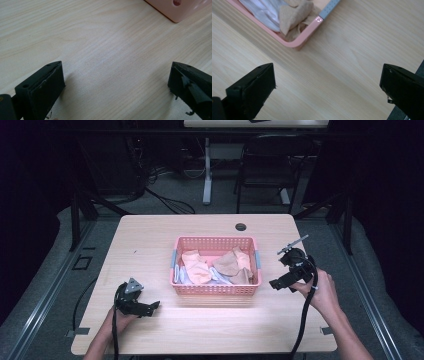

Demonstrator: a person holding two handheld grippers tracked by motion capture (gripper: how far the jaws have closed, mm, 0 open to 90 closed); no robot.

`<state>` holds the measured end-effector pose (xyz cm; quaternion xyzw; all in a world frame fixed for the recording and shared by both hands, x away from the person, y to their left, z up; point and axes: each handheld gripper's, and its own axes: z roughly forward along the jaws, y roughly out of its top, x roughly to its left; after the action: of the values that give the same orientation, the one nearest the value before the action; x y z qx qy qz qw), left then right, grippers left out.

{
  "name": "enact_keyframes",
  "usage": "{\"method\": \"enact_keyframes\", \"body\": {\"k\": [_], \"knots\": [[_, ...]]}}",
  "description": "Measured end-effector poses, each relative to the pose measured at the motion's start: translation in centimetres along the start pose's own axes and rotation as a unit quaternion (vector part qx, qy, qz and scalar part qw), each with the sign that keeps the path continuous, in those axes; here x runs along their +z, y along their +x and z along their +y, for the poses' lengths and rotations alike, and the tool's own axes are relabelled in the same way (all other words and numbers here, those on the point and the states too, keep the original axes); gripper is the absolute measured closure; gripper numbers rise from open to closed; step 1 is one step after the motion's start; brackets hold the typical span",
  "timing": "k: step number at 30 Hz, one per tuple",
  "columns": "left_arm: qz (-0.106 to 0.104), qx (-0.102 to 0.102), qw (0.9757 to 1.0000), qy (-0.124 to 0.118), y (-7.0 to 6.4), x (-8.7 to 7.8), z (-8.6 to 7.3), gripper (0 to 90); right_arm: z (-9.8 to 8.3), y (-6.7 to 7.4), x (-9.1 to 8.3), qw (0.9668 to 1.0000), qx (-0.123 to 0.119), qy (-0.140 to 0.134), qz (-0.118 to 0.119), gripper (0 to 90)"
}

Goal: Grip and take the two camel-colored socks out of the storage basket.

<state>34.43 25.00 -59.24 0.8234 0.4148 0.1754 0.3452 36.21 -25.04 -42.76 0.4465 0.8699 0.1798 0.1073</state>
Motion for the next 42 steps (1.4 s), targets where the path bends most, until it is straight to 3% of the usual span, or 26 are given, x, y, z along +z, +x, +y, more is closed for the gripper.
{"method": "enact_keyframes", "body": {"k": [13,18,28,30,42], "knots": [[-0.001,0.002,1.0,0.001,0.0,0.0,0.0,0.3,3.4,1.6,-0.1,0.9996,-0.025,-0.011,0.001,0.0],[-0.001,0.002,1.0,0.001,0.0,0.0,0.0,0.3,4.9,2.2,0.9,0.9993,-0.036,0.004,0.013,0.0],[-0.001,0.002,1.0,0.001,0.0,0.0,0.0,0.3,7.0,3.6,2.8,0.998,-0.055,0.01,0.03,0.0],[-0.001,0.002,1.0,0.001,0.0,0.0,0.0,0.3,7.1,3.8,3.1,0.998,-0.053,0.005,0.033,0.0],[-0.001,0.002,1.0,0.001,0.0,0.0,0.0,0.3,8.8,4.4,6.8,0.9963,-0.05,0.043,0.056,0.3]]}}
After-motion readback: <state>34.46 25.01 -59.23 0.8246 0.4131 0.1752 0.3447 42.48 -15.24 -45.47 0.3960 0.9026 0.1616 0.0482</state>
